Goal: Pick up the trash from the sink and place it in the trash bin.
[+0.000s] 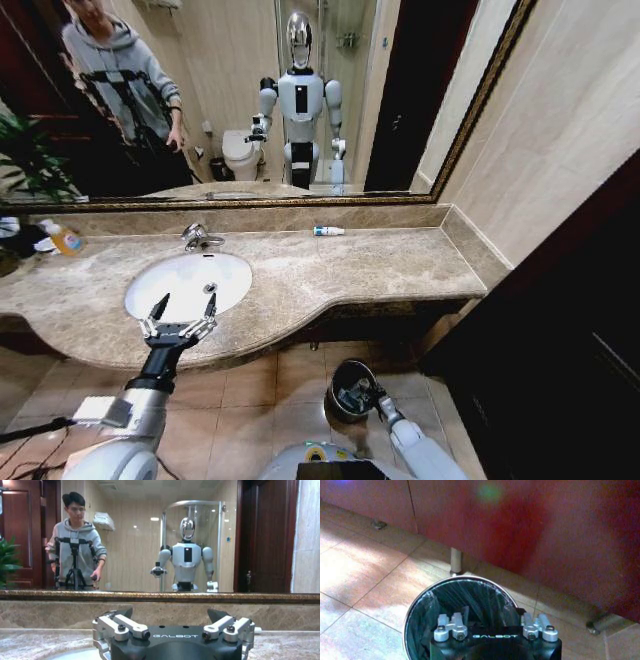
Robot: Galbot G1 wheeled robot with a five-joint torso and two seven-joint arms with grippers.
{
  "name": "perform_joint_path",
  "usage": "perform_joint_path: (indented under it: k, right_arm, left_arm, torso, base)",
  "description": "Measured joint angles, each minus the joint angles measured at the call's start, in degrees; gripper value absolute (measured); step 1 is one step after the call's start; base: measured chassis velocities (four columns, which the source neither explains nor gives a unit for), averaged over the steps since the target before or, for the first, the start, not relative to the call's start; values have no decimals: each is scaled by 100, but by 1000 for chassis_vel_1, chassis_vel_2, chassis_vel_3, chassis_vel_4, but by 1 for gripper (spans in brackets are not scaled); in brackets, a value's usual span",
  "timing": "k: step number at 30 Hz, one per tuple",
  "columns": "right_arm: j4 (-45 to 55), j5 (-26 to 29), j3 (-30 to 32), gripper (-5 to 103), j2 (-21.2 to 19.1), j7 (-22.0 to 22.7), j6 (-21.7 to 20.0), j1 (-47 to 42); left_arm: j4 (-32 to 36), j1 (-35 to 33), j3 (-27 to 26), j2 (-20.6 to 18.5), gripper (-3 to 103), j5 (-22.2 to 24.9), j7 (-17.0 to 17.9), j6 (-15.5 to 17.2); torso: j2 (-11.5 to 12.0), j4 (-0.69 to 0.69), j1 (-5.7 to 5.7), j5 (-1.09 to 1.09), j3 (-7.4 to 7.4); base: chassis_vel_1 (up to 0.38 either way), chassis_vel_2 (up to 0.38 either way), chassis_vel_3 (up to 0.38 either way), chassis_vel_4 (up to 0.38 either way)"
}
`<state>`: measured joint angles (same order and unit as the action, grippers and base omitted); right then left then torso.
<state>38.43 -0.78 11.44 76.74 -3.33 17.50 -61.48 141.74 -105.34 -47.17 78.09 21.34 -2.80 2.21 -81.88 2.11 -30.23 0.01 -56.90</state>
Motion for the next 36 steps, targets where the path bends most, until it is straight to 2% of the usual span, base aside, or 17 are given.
perform_joint_path:
  k: [1, 4, 6, 8, 9, 12, 19, 23, 36]
  right_arm:
    - [0, 0, 0, 57, 0, 0, 0, 0]
    - [817, 139, 7, 73, -220, 107, -454, -419]
    - [1019, 158, 25, 73, -271, 170, -499, -523]
    - [1687, 381, 134, 84, -455, 281, -538, -925]
    - [1687, 381, 134, 84, -455, 281, -538, -925]
    - [2399, 720, 405, 97, -682, 326, -602, -1316]
    - [3655, 1077, 1187, 100, -741, 319, -872, -1999]
    - [4532, 1180, 1700, 100, -597, 327, -955, -2482]
    - [6451, 1460, 2512, 100, -358, 383, -1062, -3476]
  left_arm:
    - [0, 0, 0, 0, 100, 0, 0, 0]
    - [0, 0, 0, 0, 100, 0, 0, 0]
    - [0, 0, 0, 0, 100, 0, 0, 0]
    - [0, 0, 0, 0, 100, 0, 0, 0]
    - [0, 0, 0, 0, 100, 0, 0, 0]
    - [0, 0, 0, 0, 100, 0, 0, 0]
    - [0, 0, 0, 0, 100, 0, 0, 0]
    - [0, 0, 0, 0, 100, 0, 0, 0]
    - [0, 0, 0, 0, 100, 0, 0, 0]
  torso:
    - [0, 0, 0, 0, 0]
    - [0, -1, 0, -1, 0]
    - [0, 0, 0, -1, 0]
    - [0, 0, 1, -1, 0]
    - [0, 0, 1, -1, 0]
    - [0, 0, 1, -1, 1]
    - [0, 0, 0, -2, 0]
    - [0, 0, 1, -1, 1]
    - [0, 0, 1, -1, 1]
  base:
    - [0, 0, 0, 0]
    - [0, 0, 0, 0]
    - [0, 0, 0, 0]
    - [0, 0, 0, 0]
    - [0, 0, 0, 0]
    - [0, 0, 0, 0]
    - [0, 0, 0, 0]
    - [0, 0, 0, 0]
    - [0, 0, 0, 0]
